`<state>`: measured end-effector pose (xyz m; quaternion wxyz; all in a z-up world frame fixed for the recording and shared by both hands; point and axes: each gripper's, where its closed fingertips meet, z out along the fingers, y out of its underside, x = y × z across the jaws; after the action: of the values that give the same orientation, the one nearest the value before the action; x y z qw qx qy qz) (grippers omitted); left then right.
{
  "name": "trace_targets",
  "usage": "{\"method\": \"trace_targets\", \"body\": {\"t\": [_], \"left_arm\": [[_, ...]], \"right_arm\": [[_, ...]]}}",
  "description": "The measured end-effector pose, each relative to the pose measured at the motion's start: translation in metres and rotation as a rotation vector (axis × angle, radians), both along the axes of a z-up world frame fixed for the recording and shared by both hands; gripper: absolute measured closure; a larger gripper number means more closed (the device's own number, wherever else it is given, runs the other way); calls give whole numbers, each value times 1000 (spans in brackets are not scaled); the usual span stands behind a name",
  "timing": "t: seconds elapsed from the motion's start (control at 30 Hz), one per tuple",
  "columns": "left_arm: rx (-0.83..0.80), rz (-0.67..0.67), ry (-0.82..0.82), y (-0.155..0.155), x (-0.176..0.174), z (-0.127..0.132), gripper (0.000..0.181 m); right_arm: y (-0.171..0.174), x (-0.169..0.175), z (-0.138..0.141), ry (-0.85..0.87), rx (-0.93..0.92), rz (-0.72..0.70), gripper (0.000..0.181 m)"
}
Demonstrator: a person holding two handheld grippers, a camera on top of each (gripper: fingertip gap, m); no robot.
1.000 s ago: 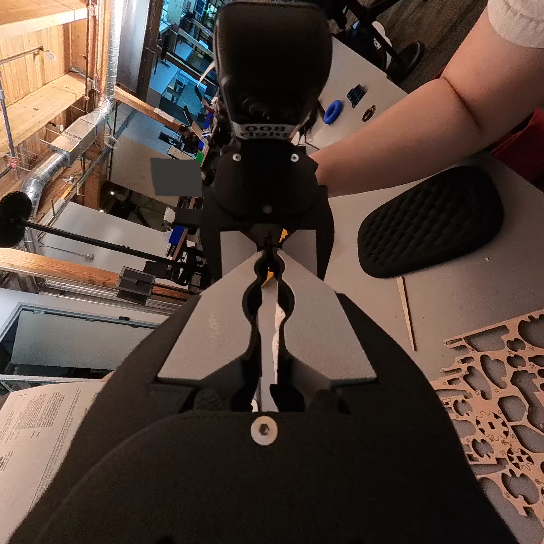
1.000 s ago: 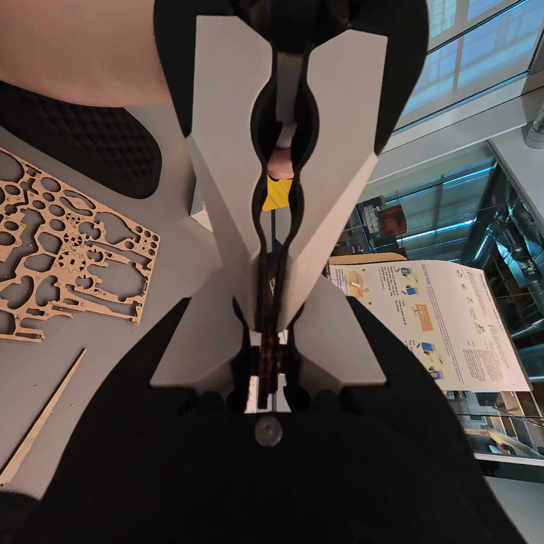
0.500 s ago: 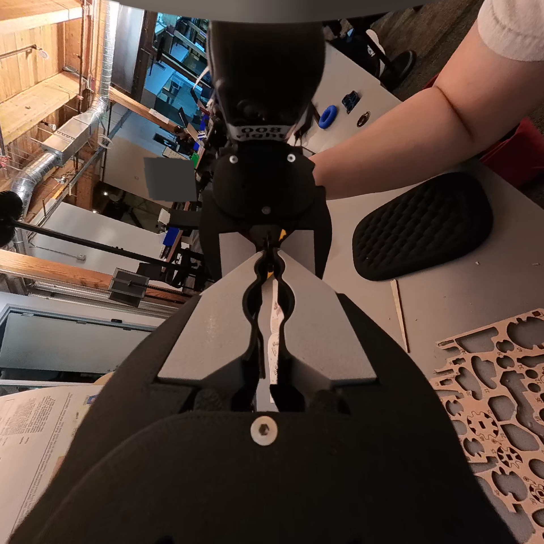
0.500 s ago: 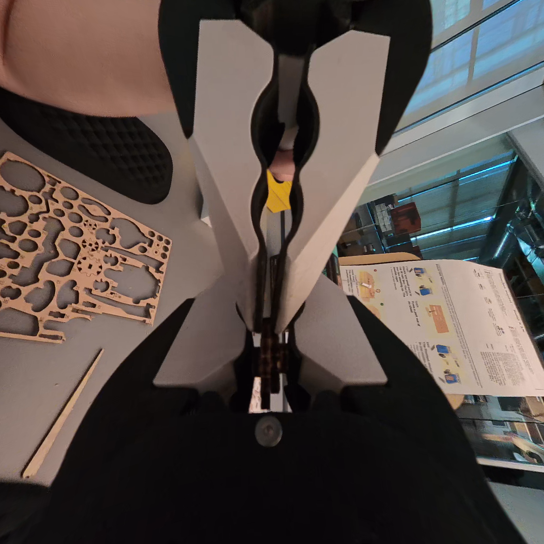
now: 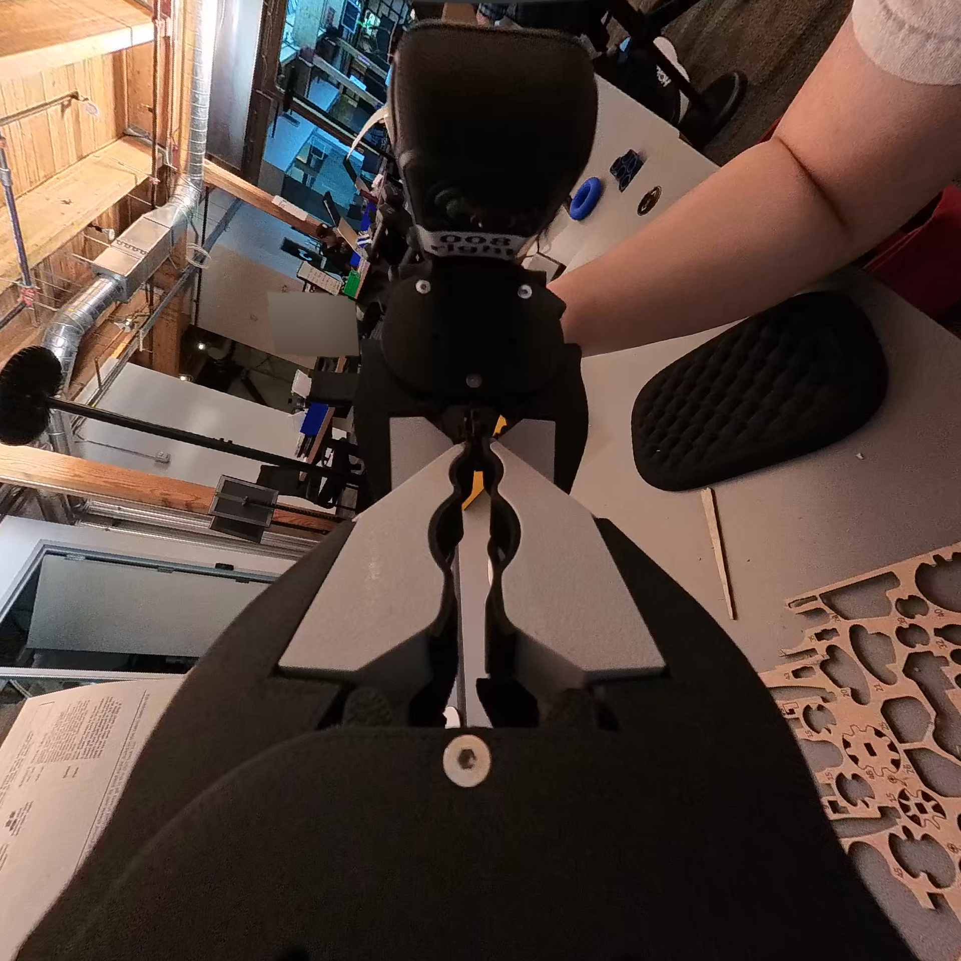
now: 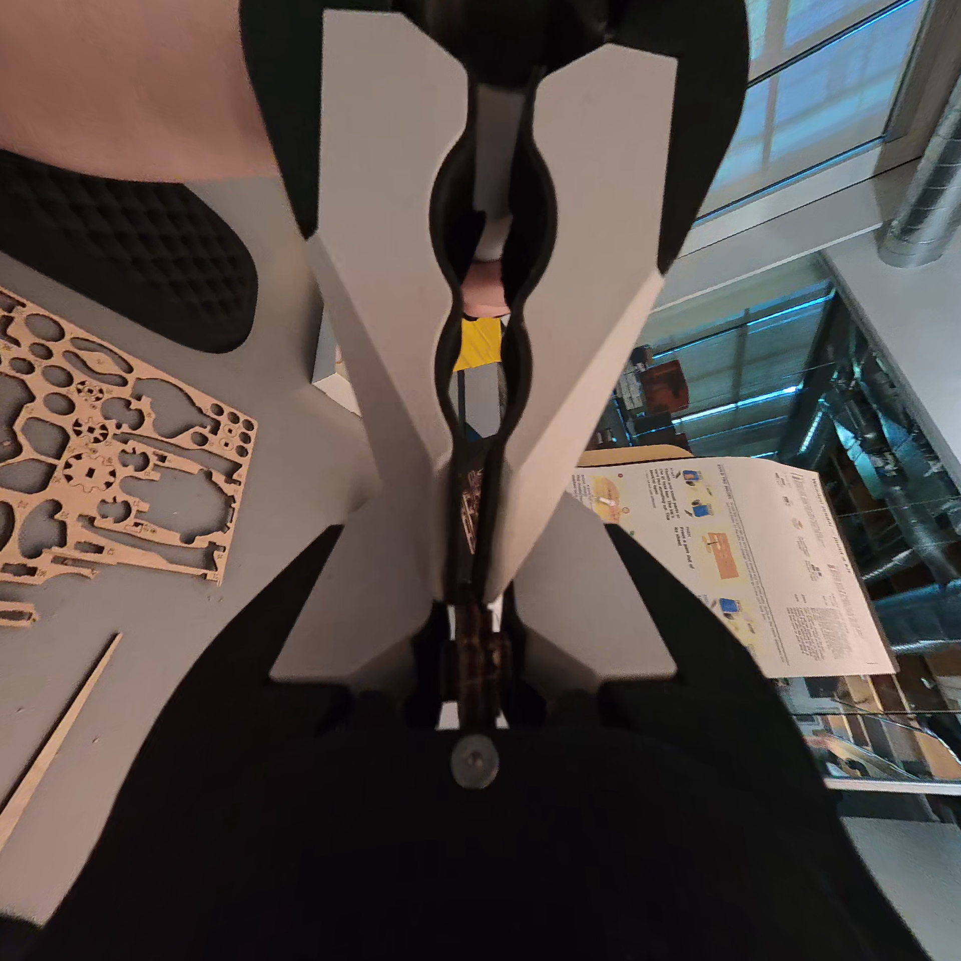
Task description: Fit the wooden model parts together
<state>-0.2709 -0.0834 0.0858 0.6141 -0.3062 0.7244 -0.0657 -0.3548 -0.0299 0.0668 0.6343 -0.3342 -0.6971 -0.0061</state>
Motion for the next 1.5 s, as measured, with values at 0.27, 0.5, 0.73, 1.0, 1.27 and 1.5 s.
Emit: {"method": "trace_targets", "body": {"t": [0.27,0.5,0.73,1.0,1.27,1.5], "left_arm": [[1,-15,10,-5,1,-1,181],[8,-10,6,-5,0,0,181],[18,15,3,1,-2,1,181],[20,18,-7,1,-3,4,181],[37,38,-14,5,-7,6,181],[52,63,17,10,-9,2,181]], "right_arm": [[-3,0,1,-7,55,13,179],[-4,-1,5,17,67,13,176],[6,3,11,37,106,-38,164],[9,3,20,88,170,-67,175],[14,4,20,72,169,-100,159],[12,6,15,35,160,-82,167]]}}
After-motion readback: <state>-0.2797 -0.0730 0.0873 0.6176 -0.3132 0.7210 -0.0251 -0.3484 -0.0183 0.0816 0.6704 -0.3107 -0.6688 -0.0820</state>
